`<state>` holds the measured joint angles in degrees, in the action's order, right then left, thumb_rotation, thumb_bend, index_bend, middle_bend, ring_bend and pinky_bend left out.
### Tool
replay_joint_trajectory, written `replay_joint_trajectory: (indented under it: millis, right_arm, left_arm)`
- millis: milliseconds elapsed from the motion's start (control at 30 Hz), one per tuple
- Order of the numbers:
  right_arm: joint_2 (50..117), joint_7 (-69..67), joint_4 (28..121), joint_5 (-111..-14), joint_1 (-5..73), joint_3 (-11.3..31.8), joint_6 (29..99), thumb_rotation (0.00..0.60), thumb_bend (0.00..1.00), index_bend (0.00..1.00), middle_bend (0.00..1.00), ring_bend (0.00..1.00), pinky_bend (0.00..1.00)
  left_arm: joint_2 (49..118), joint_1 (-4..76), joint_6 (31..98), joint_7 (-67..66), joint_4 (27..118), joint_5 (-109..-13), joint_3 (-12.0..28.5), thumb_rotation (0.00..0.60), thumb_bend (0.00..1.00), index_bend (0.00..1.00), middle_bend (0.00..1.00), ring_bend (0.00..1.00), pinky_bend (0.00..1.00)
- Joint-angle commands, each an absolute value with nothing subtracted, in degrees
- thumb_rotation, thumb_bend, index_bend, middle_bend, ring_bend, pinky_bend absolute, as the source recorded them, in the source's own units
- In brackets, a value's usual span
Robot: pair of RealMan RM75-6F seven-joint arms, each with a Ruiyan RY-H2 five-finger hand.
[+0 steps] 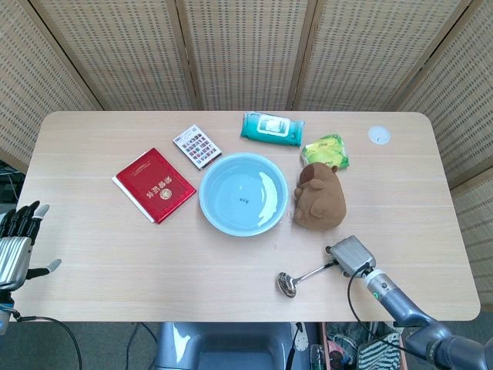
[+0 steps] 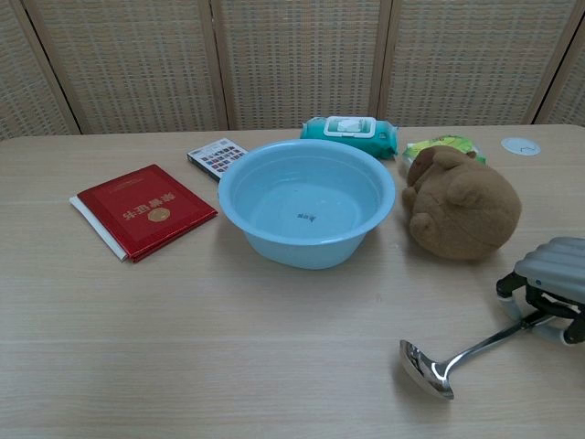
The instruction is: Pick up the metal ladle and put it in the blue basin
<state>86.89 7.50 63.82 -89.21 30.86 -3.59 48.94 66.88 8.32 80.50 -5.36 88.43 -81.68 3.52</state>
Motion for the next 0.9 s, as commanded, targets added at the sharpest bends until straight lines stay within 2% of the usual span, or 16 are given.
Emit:
replay_joint_trajectory:
  millis: [33, 333, 900]
  right_arm:
    - [85.9, 5.8, 65.1, -88.8, 31.0, -3.7, 48.7, 0.6, 0.73, 0.67, 0.86, 0.82, 0.99]
    - [80.3, -1.3, 73.0, -87.9, 31.3, -3.0, 49.6, 0.6, 0.83, 0.7, 0.87, 0.84, 1.0]
    - [68.2, -2.7, 89.7, -84.9, 33.7, 0.7, 50.2, 0.6, 0.84, 0.71, 0.88, 0.84, 1.0]
  left_arm:
    - [66.9, 8.4, 80.4, -5.4, 88.4, -81.7, 3.5, 0.6, 0.0, 0.0, 0.0, 0.0, 0.0]
    - [66.8, 8.4, 80.3, -5.0, 88.3, -81.5, 3.6, 0.6, 0.0, 0.0, 0.0, 0.0, 0.0]
    - [66.5, 8.5, 80.1, -4.5, 88.4, -81.1, 3.7, 0.6, 0.0, 0.0, 0.0, 0.0, 0.0]
